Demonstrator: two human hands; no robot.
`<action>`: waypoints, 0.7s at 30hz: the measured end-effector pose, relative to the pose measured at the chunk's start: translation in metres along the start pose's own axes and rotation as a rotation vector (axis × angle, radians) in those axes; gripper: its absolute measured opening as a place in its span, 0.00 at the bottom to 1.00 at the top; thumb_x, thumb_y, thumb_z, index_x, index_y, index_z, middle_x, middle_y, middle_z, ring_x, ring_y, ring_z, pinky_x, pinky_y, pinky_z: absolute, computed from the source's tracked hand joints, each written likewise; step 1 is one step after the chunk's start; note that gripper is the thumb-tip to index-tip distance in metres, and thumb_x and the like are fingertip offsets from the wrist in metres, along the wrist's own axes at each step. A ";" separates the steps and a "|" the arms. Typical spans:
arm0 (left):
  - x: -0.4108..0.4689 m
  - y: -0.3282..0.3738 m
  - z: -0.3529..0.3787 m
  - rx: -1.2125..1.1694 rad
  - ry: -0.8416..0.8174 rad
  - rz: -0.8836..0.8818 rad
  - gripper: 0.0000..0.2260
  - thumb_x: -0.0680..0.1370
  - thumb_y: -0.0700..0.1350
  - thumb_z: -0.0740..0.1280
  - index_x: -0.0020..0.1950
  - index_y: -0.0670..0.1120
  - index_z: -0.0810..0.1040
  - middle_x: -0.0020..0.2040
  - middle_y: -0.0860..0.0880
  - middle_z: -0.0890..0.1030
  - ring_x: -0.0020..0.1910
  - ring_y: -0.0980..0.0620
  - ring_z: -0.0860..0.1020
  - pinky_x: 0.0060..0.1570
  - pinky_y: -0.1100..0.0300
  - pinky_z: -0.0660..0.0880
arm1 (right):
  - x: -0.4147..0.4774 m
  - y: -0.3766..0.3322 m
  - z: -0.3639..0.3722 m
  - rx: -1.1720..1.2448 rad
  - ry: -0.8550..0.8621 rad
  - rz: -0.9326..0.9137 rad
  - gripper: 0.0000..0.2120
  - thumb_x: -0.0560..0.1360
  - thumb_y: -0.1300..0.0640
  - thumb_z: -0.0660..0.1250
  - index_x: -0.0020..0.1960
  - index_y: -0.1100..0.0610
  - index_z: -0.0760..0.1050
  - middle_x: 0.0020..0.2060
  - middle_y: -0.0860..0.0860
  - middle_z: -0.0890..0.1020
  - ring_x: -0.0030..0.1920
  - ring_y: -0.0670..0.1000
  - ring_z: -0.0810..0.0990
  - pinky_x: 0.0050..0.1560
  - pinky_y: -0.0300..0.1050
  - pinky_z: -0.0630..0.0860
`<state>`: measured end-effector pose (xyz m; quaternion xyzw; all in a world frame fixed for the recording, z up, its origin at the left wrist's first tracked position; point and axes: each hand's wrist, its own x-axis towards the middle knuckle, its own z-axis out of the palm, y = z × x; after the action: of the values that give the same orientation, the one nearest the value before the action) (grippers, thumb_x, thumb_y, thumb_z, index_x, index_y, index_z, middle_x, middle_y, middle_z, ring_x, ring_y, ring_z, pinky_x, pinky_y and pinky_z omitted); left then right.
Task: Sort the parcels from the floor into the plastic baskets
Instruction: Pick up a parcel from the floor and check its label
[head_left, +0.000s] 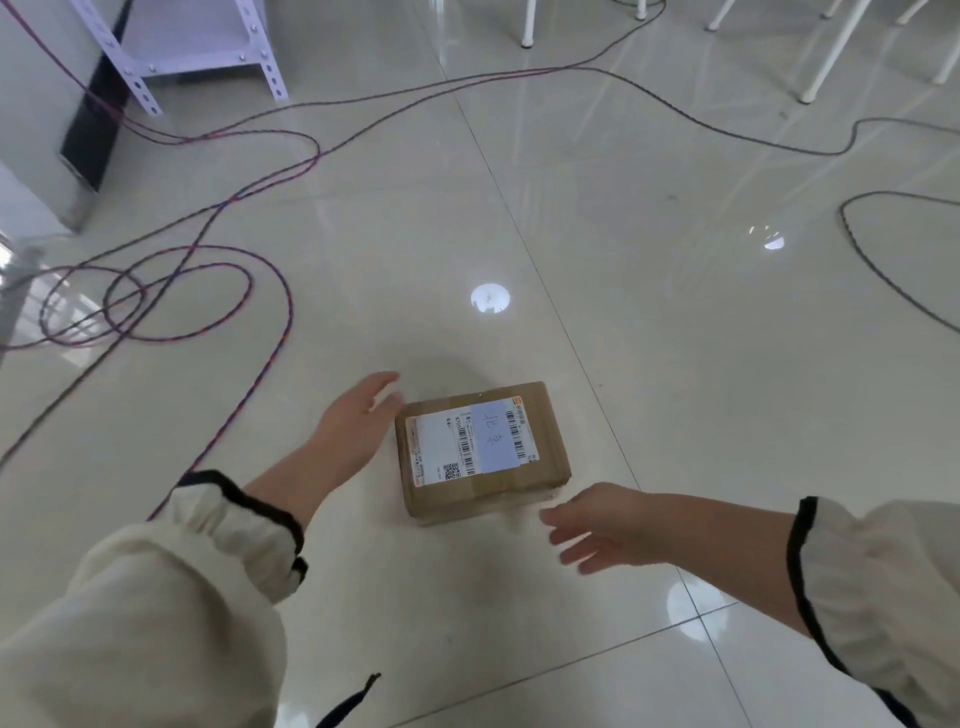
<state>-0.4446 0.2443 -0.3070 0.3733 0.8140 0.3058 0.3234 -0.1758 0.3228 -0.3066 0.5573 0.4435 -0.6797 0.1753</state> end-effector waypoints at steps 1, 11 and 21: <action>0.002 0.007 0.006 0.062 -0.094 0.031 0.17 0.80 0.47 0.62 0.69 0.50 0.70 0.66 0.49 0.74 0.65 0.50 0.71 0.58 0.65 0.62 | -0.002 -0.002 0.004 0.092 -0.087 -0.014 0.14 0.75 0.54 0.69 0.56 0.60 0.72 0.53 0.56 0.76 0.48 0.55 0.80 0.49 0.47 0.78; -0.055 -0.001 0.033 0.335 -0.340 -0.069 0.17 0.74 0.59 0.66 0.53 0.49 0.68 0.40 0.52 0.79 0.40 0.53 0.78 0.35 0.59 0.69 | -0.012 -0.029 0.002 -0.134 0.033 -0.424 0.28 0.75 0.59 0.68 0.72 0.47 0.65 0.66 0.46 0.72 0.66 0.46 0.70 0.55 0.45 0.72; -0.067 0.001 0.053 0.151 -0.367 -0.187 0.10 0.79 0.51 0.62 0.50 0.46 0.66 0.42 0.52 0.75 0.35 0.53 0.73 0.30 0.59 0.69 | 0.007 0.009 0.017 -0.065 0.168 -0.520 0.29 0.77 0.65 0.62 0.67 0.36 0.66 0.62 0.43 0.77 0.64 0.45 0.75 0.64 0.50 0.73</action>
<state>-0.3699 0.2042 -0.3179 0.3686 0.7931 0.1393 0.4644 -0.1812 0.3062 -0.3168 0.4734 0.6062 -0.6386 -0.0247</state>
